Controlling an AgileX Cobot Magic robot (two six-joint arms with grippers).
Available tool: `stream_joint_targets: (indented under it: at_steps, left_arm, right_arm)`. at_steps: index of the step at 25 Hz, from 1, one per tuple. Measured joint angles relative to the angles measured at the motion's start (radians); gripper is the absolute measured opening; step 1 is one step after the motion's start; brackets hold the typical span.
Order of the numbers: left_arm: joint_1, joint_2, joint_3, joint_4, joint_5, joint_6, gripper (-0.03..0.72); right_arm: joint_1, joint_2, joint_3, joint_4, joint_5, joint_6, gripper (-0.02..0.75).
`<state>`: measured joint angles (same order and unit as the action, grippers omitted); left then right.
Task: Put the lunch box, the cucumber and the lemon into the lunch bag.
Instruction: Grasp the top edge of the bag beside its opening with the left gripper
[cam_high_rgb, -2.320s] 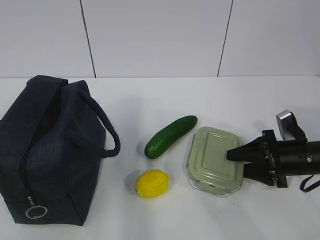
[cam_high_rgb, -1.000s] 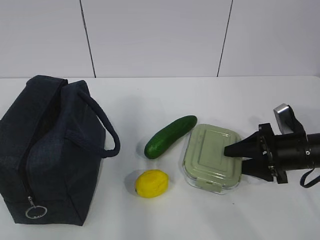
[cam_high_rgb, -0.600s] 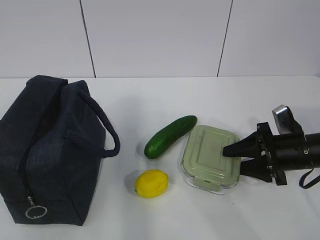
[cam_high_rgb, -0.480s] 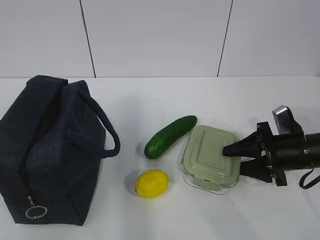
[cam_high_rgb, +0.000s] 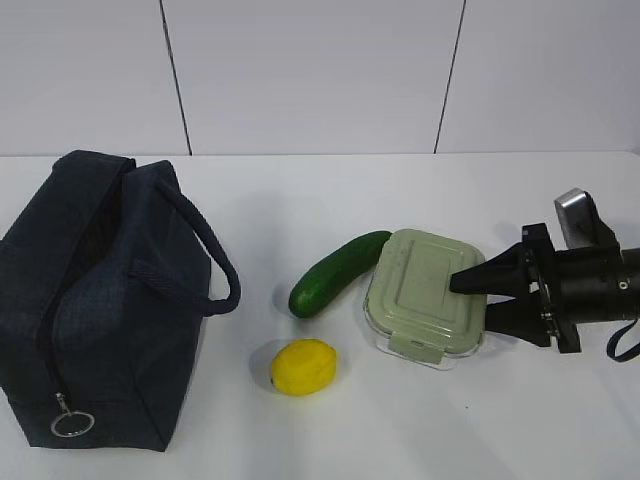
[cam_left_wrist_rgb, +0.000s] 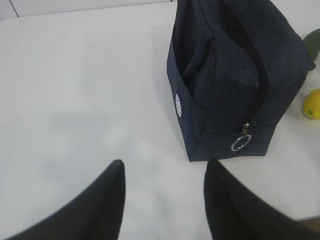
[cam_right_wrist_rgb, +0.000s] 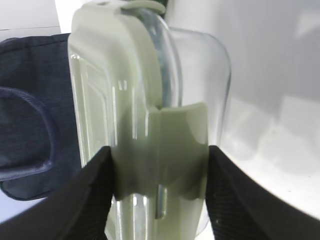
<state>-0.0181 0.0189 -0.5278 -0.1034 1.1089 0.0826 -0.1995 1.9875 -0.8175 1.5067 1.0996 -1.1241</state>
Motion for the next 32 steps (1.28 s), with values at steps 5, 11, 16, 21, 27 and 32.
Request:
stream_joint_targets:
  at_steps: [5, 11, 16, 21, 27, 32]
  left_arm:
    - [0.0, 0.0, 0.0, 0.0, 0.0, 0.0, 0.37]
    - [0.0, 0.0, 0.0, 0.0, 0.0, 0.002, 0.37]
    - [0.0, 0.024, 0.0, 0.0, 0.0, 0.004, 0.37]
    - [0.0, 0.102, -0.04, 0.0, -0.002, 0.007, 0.369]
    - [0.0, 0.18, -0.128, 0.009, -0.092, 0.009, 0.337]
    - [0.0, 0.232, -0.144, -0.016, -0.221, 0.009, 0.287]
  right_arm:
    - [0.0, -0.029, 0.0, -0.014, 0.001, 0.034, 0.414]
    - [0.0, -0.056, 0.002, -0.05, 0.001, 0.06, 0.414]
    - [0.0, -0.102, 0.002, -0.05, 0.004, 0.071, 0.414]
    - [0.0, -0.109, 0.002, -0.054, 0.006, 0.087, 0.414]
    - [0.0, -0.109, 0.002, -0.055, 0.007, 0.093, 0.414]
    - [0.0, -0.109, 0.002, -0.055, 0.008, 0.093, 0.414]
